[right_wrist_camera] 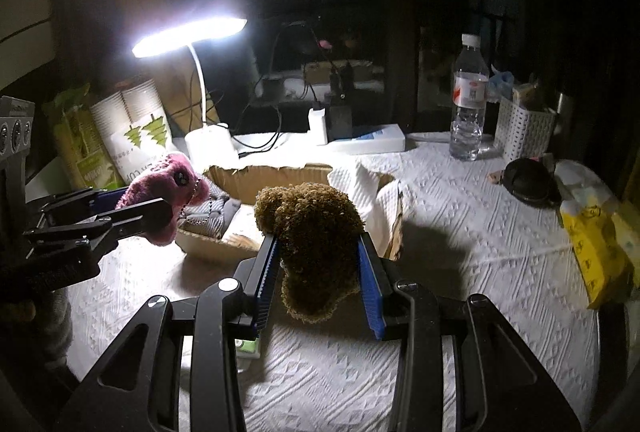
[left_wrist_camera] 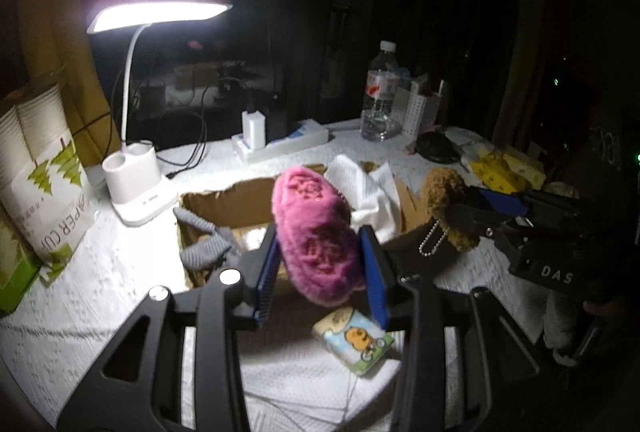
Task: Organize soft objects
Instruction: 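Lift the pink plush and teddy bear over the box with both tools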
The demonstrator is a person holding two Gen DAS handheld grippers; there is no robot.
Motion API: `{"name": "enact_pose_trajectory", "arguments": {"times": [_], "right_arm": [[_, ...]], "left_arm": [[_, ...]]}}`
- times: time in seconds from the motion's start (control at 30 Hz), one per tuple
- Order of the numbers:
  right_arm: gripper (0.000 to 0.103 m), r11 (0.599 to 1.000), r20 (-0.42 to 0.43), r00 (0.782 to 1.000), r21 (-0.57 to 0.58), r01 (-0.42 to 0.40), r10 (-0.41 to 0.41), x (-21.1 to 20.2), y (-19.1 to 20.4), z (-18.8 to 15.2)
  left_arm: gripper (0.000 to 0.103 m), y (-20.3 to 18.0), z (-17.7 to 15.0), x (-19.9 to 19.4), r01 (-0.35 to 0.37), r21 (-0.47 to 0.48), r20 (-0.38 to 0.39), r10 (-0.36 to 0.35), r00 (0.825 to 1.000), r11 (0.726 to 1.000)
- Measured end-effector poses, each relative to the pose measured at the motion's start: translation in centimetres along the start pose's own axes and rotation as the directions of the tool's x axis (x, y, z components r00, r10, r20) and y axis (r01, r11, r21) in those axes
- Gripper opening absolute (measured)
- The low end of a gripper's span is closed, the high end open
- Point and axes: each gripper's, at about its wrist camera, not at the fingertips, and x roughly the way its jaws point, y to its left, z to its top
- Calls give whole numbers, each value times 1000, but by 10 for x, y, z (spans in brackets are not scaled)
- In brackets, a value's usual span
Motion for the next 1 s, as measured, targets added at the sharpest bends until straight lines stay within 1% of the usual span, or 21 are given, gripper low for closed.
{"name": "enact_pose_trajectory", "arguments": {"times": [0.17, 0.33, 0.6, 1.0], "right_arm": [[40, 1000, 10, 1000, -6, 1, -1, 5, -4, 9], [40, 1000, 8, 1000, -6, 0, 0, 14, -9, 14], [40, 1000, -10, 1000, 9, 0, 0, 35, -18, 19], [40, 999, -65, 998, 34, -10, 12, 76, -31, 16]], "left_arm": [[40, 0, 10, 5, -2, 13, 22, 2, 1000, 1000], [40, 1, 16, 15, -4, 17, 22, 3, 1000, 1000], [40, 4, 19, 43, 2, 15, -11, -2, 1000, 1000], [40, 9, 13, 86, 18, 0, -82, -18, 996, 1000]]}}
